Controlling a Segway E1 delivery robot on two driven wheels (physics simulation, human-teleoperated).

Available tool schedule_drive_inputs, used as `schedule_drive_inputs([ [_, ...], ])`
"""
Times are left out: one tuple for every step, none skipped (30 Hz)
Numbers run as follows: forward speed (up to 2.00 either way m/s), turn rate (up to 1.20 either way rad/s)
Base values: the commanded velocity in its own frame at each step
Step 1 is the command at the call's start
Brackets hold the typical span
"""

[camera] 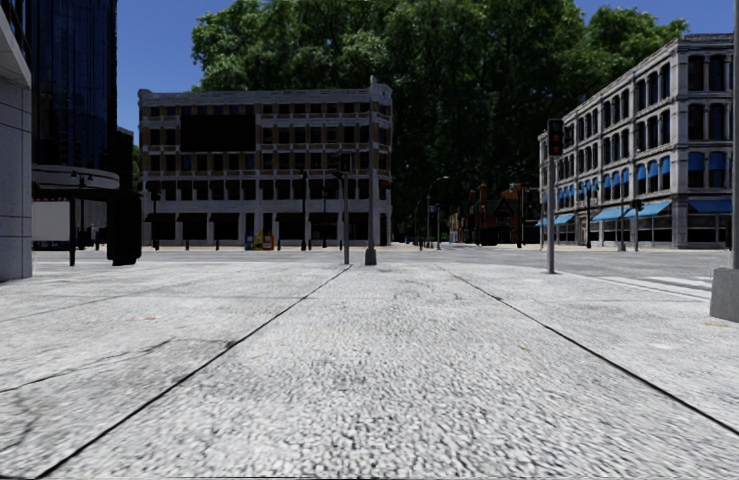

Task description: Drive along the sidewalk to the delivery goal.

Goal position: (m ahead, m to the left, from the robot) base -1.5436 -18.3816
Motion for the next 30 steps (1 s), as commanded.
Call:
schedule_drive_inputs([
  [2.0, 0.0],
  [2.0, 0.0],
  [2.0, 0.0],
  [2.0, 0.0],
  [2.0, 0.0],
  [2.0, 0.0],
  [1.99, 0.0],
  [1.8, 0.0],
  [1.54, -0.13],
  [1.44, -0.38],
  [1.44, -0.38],
  [1.39, -0.52],
  [1.38, -0.6],
  [1.37, -0.62],
  [1.37, -0.62],
  [1.37, -0.63],
  [1.37, -0.63],
  [1.37, -0.63],
  [1.37, -0.63],
  [1.37, -0.63],
  [1.37, -0.63],
  [1.37, -0.63],
  [1.37, -0.63],
  [1.37, -0.63],
  [1.37, -0.63],
  [1.37, -0.63],
  [1.37, -0.63],
  [1.37, -0.63],
  [1.37, -0.63],
  [1.37, -0.63],
])
